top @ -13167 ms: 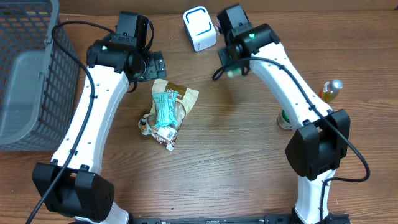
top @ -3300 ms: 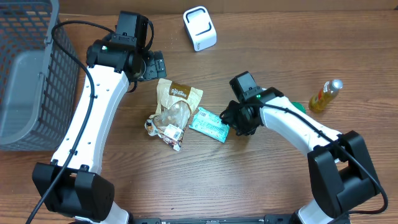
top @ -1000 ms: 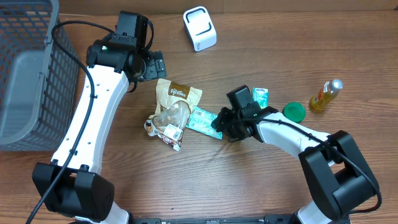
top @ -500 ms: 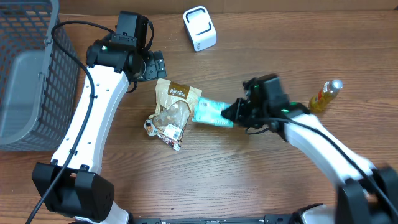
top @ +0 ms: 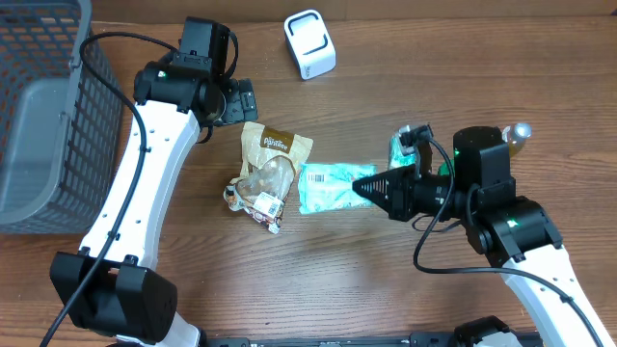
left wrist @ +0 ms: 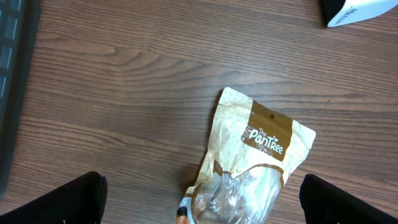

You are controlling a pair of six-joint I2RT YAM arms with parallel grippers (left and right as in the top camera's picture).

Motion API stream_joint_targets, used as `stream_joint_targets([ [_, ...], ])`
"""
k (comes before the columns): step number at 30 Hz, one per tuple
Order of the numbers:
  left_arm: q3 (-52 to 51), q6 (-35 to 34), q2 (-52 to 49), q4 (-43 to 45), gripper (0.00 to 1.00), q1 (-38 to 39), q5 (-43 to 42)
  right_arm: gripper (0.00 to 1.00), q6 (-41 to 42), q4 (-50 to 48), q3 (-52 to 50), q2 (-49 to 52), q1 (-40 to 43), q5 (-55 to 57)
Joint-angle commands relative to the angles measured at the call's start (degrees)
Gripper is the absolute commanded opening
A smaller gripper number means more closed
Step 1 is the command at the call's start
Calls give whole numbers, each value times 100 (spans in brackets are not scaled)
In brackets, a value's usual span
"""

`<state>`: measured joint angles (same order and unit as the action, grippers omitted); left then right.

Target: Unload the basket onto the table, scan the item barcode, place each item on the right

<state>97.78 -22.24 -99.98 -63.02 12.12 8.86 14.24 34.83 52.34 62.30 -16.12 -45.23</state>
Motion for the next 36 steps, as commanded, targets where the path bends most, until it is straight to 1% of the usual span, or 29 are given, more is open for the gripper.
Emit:
stream_joint_targets([
  [1,96,85,68,2,100,28,52,4,-437,192,116,-61,35,-138],
  [10,96,85,68,2,100,28,52,4,-577,743,116,-61,35,-26],
  [19,96,85,68,2,100,28,52,3,-568,791,166,-57,35,-24],
  [22,96,85,68,2,100,28,52,3,-420,804,190,-42,35,190],
  [27,96,85,68,2,100,28,52,3,-450,1073,420,245,35,321],
  [29,96,85,68,0,100,28,52,3,-470,1349,758,516,33,358],
  [31,96,85,68,2,100,28,52,3,-470,1784,1281,809,33,671],
  [32,96,85,68,2,100,28,55,3,-468,2319,1917,1099,33,1180],
  [33,96,85,68,0,100,28,52,3,-472,2597,2275,1255,31,1519],
  [36,96,85,68,2,100,28,52,3,-748,3147,3338,1720,-72,2704],
])
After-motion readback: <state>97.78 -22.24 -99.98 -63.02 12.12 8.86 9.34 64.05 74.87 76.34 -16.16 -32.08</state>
